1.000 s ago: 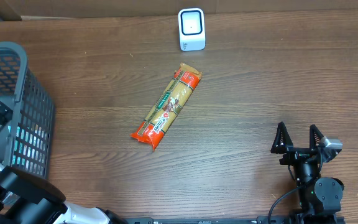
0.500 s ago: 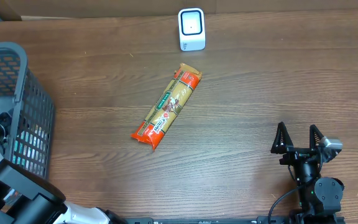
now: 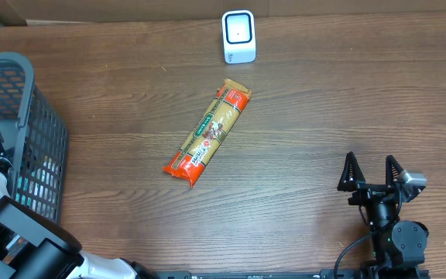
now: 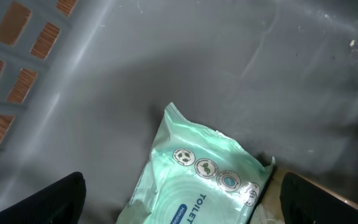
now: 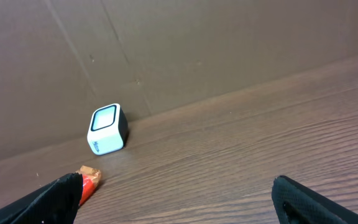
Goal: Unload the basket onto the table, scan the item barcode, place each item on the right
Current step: 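Reach the left gripper into the basket and grasp the green wipes pack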
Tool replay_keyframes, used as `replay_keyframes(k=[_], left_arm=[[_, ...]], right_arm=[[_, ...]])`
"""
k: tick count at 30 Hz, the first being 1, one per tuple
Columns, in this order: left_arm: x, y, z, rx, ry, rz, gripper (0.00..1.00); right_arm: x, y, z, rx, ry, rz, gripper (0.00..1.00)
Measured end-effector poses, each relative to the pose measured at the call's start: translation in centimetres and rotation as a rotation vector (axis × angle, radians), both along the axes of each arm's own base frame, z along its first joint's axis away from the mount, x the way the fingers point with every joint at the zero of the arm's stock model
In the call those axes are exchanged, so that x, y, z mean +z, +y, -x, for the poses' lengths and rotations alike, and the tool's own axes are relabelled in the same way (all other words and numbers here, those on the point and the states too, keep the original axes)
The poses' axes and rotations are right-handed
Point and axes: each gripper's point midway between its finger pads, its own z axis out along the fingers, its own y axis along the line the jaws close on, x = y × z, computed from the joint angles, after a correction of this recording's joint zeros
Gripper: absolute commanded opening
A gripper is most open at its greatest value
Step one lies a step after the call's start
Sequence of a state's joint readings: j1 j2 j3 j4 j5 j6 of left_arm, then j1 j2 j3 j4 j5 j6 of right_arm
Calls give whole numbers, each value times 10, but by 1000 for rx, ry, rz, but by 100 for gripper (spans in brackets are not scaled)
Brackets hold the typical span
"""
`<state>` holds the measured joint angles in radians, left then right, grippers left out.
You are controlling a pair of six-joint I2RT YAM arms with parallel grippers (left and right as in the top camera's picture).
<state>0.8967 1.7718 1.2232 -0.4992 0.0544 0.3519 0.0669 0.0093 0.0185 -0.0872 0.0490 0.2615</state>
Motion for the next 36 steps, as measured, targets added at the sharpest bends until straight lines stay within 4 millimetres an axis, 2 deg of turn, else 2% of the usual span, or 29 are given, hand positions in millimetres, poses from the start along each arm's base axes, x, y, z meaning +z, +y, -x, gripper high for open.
replay_keyframes(k=[2,4,6,11,14,15,19,20,21,31,36], left_arm=[[-5,1,0,-4,6,4,92],[-19,0,1,-9,32,26,91],[-30,1,0,-7,44,39,86],[-38,-3,1,-14,62,61,55],[-40,-4,1,-23,70,67,45],[-40,-4,2,-23,71,67,30],[-41,-5,1,-27,73,67,16],[-41,-5,1,-27,73,66,8],[-40,-4,1,-23,71,65,4],[-36,5,2,68,51,49,4],[-25,8,4,168,67,92,4]], right_arm=[[0,0,0,0,0,0,100],[0,0,0,0,0,0,100],[0,0,0,0,-1,0,100],[0,0,0,0,0,0,100],[0,0,0,0,0,0,100],[0,0,0,0,0,0,100],[0,0,0,0,0,0,100],[0,0,0,0,0,0,100],[0,0,0,0,0,0,100],[0,0,0,0,0,0,100],[0,0,0,0,0,0,100]])
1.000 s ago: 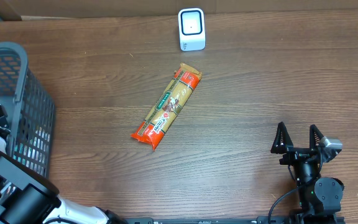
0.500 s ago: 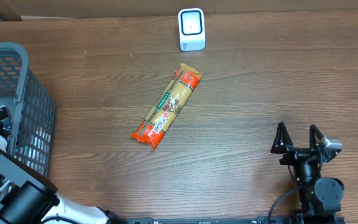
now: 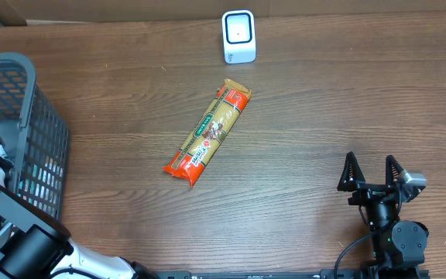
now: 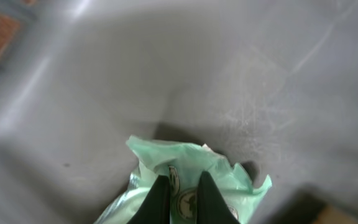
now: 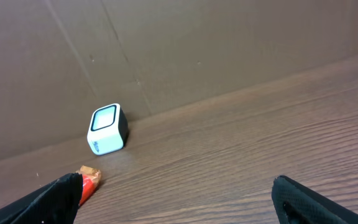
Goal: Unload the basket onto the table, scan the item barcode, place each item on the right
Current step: 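Reach the left gripper into the basket and grasp the green wipes pack, then lift the green wipes pack out of the basket with the left gripper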
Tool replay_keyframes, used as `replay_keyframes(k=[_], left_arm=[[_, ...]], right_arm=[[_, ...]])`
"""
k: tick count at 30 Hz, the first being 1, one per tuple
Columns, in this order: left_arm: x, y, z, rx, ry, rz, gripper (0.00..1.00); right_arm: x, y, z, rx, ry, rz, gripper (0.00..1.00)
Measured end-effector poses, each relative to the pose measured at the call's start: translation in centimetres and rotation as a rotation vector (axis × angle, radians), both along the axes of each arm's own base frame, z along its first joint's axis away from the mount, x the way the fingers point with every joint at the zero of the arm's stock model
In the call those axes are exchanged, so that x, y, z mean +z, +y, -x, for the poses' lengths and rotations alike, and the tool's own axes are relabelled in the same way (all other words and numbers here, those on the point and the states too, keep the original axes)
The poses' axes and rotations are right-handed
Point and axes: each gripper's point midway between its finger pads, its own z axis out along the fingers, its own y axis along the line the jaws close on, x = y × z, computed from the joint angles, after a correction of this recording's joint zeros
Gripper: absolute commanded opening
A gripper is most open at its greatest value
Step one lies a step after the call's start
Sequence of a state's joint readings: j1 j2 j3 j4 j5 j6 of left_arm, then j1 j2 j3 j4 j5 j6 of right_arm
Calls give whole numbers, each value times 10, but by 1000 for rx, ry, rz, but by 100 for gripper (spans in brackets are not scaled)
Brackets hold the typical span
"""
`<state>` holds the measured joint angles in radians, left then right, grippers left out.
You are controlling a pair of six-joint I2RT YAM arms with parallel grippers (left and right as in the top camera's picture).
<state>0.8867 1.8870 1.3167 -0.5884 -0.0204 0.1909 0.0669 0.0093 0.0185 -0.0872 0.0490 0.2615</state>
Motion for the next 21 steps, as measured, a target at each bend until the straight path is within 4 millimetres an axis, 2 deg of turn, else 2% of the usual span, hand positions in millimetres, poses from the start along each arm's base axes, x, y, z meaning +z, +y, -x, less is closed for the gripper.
replay_keyframes(k=[3,7,8,10,13,14,15,21], left_arm=[[19,5,-7,29,-14,15,4],[62,19,-23,50,-82,-12,4],[68,20,-25,51,-91,-17,13],[74,21,-27,50,-100,-19,45],[69,16,-24,38,-80,1,78],[65,14,-22,24,-68,6,92],[63,13,-21,20,-63,10,99],[27,-3,-9,-73,11,42,100]], right_arm=[[0,0,0,0,0,0,100],[0,0,0,0,0,0,100],[0,0,0,0,0,0,100],[0,0,0,0,0,0,100],[0,0,0,0,0,0,100],[0,0,0,0,0,0,100],[0,0,0,0,0,0,100],[0,0,0,0,0,0,100]])
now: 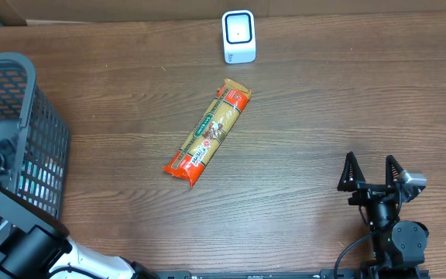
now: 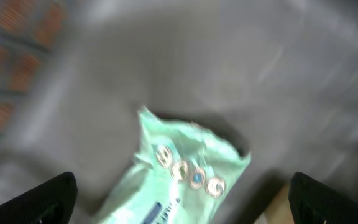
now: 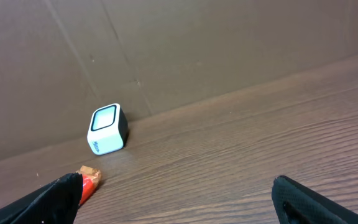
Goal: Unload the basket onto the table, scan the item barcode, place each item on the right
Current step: 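Lift the green wipes pack out of the basket with the left gripper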
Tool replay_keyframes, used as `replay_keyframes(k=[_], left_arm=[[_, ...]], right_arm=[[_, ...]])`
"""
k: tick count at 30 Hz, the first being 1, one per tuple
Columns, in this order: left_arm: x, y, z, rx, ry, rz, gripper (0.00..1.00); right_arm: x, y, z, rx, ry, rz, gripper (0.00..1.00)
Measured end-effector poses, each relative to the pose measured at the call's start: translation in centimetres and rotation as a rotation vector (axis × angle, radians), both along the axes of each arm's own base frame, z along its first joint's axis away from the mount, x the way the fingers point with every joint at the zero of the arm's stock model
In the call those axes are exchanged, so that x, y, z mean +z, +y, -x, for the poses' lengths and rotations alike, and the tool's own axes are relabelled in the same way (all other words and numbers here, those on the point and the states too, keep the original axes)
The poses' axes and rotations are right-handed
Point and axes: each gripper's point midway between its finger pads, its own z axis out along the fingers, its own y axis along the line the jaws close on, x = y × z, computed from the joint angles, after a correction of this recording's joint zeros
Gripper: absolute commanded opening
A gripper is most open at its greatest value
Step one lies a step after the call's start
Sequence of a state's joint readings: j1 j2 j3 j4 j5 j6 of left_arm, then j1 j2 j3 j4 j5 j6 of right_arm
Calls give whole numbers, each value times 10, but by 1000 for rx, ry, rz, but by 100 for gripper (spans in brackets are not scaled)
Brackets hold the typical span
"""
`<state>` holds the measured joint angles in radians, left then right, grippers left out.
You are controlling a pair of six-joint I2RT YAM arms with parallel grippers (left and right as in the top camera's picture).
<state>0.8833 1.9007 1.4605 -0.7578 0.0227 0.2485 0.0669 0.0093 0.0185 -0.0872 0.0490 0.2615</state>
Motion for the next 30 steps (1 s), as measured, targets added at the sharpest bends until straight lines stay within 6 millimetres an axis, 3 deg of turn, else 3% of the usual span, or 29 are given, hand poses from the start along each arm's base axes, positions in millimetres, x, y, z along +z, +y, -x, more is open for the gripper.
replay_keyframes(k=[9,30], left_arm=[[-30,-4,10,-34,37,-19,97],[-49,-2,17,-12,30,-81,81]], right_arm=[[0,0,0,0,0,0,100],[0,0,0,0,0,0,100]])
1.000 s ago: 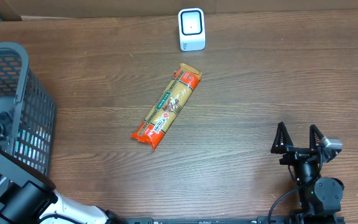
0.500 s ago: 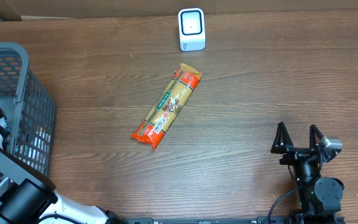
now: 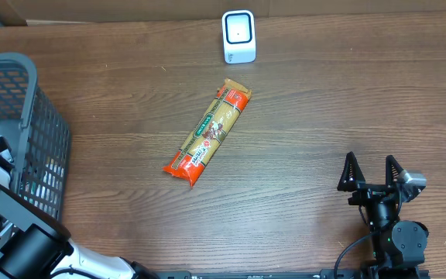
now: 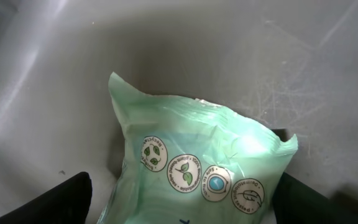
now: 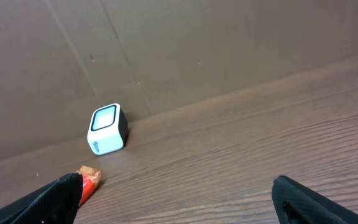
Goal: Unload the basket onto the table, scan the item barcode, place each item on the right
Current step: 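Lift the green wipes pack out of the basket with the left gripper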
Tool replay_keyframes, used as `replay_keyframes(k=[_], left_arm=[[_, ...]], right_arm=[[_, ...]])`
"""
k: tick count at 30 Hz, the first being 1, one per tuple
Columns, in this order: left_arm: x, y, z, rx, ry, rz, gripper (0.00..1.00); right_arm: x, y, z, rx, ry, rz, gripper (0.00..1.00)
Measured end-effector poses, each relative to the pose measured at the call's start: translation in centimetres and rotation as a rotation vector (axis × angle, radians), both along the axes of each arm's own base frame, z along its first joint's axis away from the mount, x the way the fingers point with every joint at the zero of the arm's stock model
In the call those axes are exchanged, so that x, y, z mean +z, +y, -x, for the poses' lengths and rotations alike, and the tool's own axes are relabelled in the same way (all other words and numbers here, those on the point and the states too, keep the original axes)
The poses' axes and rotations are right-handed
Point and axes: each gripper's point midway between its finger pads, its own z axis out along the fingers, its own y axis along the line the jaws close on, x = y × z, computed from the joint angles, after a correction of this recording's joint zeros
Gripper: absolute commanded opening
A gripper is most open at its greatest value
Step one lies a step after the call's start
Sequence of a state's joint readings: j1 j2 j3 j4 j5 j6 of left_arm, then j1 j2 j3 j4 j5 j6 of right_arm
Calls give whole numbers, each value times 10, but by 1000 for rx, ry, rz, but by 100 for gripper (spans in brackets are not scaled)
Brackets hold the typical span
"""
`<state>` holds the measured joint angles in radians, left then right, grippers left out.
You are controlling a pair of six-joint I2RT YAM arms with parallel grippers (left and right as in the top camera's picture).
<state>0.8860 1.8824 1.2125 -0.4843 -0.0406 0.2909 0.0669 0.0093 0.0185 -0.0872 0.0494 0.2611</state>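
Observation:
A pale green wipes pack (image 4: 197, 155) lies on the grey floor of the basket (image 3: 29, 85). My left gripper (image 4: 182, 208) is open low over it, one black finger (image 4: 64, 202) on each side of the pack, not closed on it. In the overhead view only the left arm shows at the basket's near wall. The white scanner (image 3: 238, 36) stands at the table's far edge, also seen as a small white box (image 5: 107, 129) from the right wrist. My right gripper (image 3: 370, 167) rests open and holds nothing at the near right.
An orange and tan pasta packet (image 3: 207, 133) lies diagonally mid-table, its end (image 5: 89, 177) showing by my right gripper's left finger. A brown cardboard wall (image 5: 197, 56) backs the table behind the scanner. The basket's mesh walls enclose the left arm.
The left wrist view was blurred with the pack farther off. Now it is sharp and the pack fills more of it, with the open fingers on either side. The right arm is unchanged.
My left gripper first hung open above the green pack in the basket. Then its fingers stood shut together at the pack's top edge. After that they were open again with the pack lying free, and now they straddle it closer. The right arm, packet and scanner never moved.

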Motion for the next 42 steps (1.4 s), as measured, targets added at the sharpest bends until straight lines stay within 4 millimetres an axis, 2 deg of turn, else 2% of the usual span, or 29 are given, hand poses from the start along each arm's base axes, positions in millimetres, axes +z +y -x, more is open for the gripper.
replay_keyframes(k=[8,9,11,12,17,28,31,35,41,42], left_arm=[[-3,-6,0,14,-19,24,48],[-3,-6,0,18,-20,26,41],[-3,-7,1,23,-20,28,19],[-3,-7,1,29,-22,28,14],[-1,-5,0,37,-28,18,4],[10,-11,5,38,19,67,4],[26,-5,0,45,12,62,4],[64,14,-16,59,-45,12,4],[137,33,-37,84,-195,-92,4],[159,34,-42,91,-248,-114,4]], right_arm=[[0,0,0,0,0,0,100],[0,0,0,0,0,0,100],[0,0,0,0,0,0,100],[0,0,0,0,0,0,100],[0,0,0,0,0,0,100],[0,0,0,0,0,0,100],[0,0,0,1,0,0,100],[0,0,0,0,0,0,100],[0,0,0,0,0,0,100],[0,0,0,1,0,0,100]])
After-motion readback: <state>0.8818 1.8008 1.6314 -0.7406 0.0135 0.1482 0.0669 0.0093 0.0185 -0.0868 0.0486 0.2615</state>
